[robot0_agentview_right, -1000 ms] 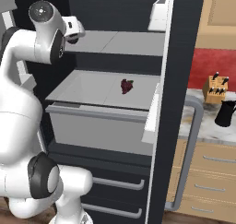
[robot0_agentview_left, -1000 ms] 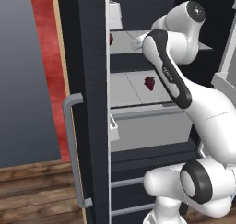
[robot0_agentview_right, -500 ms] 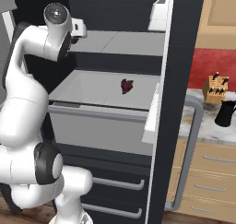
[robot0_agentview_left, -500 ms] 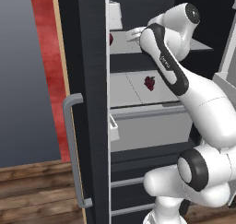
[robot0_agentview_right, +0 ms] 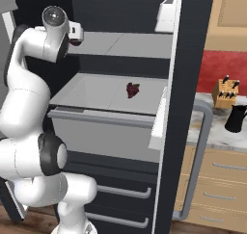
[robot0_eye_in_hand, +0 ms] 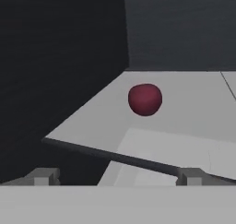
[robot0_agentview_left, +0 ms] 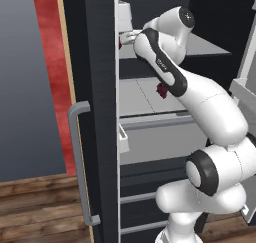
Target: Move the beet and grapes from the top shelf to the second highest shelf to make space. Then, place the pitcher from the counter on the cleared top shelf.
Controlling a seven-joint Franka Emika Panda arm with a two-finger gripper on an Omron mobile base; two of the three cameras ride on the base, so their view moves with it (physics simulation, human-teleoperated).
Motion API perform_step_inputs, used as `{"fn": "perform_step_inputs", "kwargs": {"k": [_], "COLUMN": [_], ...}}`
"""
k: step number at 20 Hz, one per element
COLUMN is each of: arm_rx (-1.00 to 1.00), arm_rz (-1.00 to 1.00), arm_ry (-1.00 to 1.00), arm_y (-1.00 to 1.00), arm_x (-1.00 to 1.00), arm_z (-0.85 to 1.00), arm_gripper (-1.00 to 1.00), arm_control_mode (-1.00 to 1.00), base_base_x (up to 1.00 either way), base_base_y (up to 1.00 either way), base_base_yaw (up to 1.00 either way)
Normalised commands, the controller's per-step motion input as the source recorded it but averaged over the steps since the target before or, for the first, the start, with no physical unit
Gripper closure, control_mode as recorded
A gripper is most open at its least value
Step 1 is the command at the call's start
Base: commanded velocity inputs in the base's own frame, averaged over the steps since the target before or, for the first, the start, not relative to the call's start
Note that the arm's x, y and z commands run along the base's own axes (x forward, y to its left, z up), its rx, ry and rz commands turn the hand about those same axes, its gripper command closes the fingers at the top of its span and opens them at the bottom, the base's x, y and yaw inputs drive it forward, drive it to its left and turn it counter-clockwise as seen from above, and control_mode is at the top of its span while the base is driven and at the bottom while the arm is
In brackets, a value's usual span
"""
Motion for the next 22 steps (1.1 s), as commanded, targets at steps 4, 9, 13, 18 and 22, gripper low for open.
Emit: {"fn": "perform_step_inputs", "kwargs": {"k": [4, 9, 13, 18, 22], "arm_rx": [0.0, 0.0, 0.0, 0.0, 0.0], "arm_rz": [0.0, 0.0, 0.0, 0.0, 0.0], "arm_ry": [0.16, 0.11, 0.06, 0.03, 0.01], "arm_y": [0.04, 0.03, 0.12, 0.24, 0.18], "arm_x": [0.57, 0.55, 0.52, 0.5, 0.46], "arm_z": [-0.04, -0.14, -0.16, -0.16, -0.13], "arm_gripper": [-1.0, -1.0, -1.0, -1.0, -1.0], "arm_control_mode": [-1.0, -1.0, -1.0, -1.0, -1.0], "base_base_x": [0.0, 0.0, 0.0, 0.0, 0.0], "base_base_y": [0.0, 0.0, 0.0, 0.0, 0.0], "base_base_yaw": [0.0, 0.0, 0.0, 0.0, 0.0]}}
